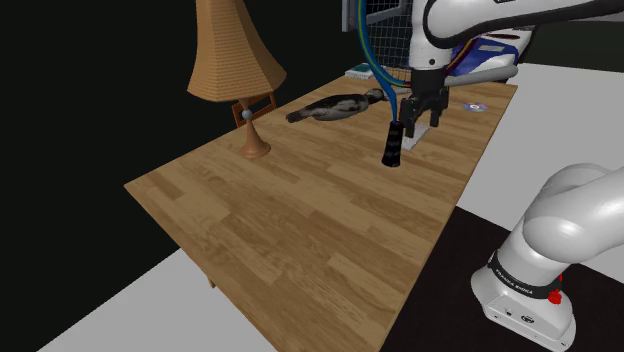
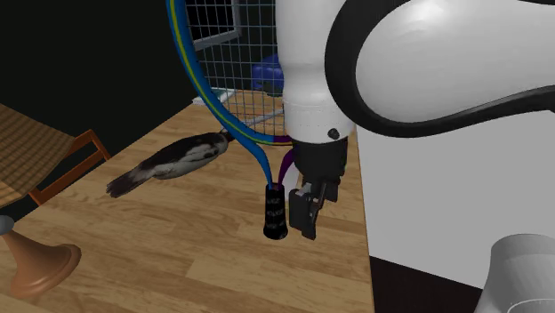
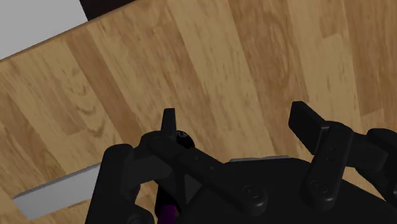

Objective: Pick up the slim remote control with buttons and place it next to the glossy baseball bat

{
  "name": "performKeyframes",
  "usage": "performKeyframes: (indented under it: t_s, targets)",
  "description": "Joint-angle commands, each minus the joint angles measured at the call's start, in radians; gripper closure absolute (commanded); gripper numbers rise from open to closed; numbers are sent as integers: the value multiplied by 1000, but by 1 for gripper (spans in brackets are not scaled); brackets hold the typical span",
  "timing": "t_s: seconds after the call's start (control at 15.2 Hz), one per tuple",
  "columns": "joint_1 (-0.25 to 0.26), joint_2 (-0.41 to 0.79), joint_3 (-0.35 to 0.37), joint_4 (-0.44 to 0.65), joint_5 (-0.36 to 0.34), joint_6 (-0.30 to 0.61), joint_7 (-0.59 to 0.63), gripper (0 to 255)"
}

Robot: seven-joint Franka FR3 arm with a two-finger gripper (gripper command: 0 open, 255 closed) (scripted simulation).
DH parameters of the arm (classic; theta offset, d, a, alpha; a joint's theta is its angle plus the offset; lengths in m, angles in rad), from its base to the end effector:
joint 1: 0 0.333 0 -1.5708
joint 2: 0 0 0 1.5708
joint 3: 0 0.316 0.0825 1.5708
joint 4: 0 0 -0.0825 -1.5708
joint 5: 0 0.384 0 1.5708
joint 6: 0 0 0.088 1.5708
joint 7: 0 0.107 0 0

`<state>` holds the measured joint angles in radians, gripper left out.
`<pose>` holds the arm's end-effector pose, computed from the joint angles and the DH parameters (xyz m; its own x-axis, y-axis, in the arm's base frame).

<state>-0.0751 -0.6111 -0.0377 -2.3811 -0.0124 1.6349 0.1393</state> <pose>0.3493 -0.0426 0.5260 0.9618 -0.2382 -0.1350 -0.2392 -0.9709 0.0094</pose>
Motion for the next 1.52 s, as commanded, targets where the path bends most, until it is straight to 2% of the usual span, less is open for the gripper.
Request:
performKeyframes:
  t_s: [0.0, 0.66, 1.45]
  targets:
    - [-25, 54, -9, 2, -2, 62, 42, 0]
    - [-138, 343, -77, 99, -5, 302, 229, 0]
    - [-254, 653, -187, 266, 45, 502, 410, 0]
